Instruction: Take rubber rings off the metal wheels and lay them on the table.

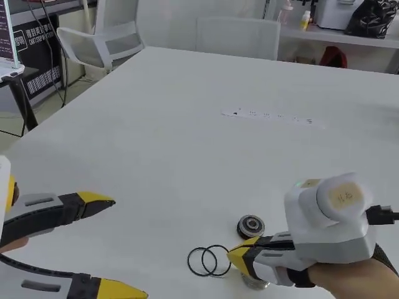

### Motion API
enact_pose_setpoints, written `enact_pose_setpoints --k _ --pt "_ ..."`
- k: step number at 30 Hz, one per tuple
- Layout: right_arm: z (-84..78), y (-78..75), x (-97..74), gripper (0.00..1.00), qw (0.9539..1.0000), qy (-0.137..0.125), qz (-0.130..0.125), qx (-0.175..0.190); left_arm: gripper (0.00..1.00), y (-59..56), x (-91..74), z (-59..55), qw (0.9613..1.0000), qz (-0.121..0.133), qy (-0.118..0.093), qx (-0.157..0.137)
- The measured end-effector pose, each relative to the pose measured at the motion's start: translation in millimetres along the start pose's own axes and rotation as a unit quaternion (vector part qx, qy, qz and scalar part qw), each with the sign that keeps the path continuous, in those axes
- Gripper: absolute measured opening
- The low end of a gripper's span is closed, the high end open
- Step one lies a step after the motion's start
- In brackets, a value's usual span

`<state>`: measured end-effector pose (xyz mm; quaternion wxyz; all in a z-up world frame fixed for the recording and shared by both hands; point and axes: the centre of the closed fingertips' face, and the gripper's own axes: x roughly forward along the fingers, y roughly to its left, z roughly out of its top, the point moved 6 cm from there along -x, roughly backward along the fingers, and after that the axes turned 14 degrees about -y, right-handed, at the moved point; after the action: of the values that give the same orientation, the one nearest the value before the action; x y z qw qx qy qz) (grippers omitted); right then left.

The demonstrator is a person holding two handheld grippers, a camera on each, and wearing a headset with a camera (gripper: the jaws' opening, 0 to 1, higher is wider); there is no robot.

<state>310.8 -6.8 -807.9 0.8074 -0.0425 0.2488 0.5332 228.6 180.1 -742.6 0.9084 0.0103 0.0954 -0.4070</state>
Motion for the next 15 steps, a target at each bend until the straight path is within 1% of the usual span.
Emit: enact_pose_setpoints --k 12,15 --pt "0.4 -5.8 -2.3 0.03 0.9998 -0.003 -0.012 0.014 0.84 0.2 0.1 -0.9 1.0 0.002 0.003 -0.002" --pt "2.8 -8.2 -4.4 0.03 0.9997 -0.008 -0.014 0.018 0.84 0.4 0.1 -0.6 1.0 0.002 0.002 -0.002"
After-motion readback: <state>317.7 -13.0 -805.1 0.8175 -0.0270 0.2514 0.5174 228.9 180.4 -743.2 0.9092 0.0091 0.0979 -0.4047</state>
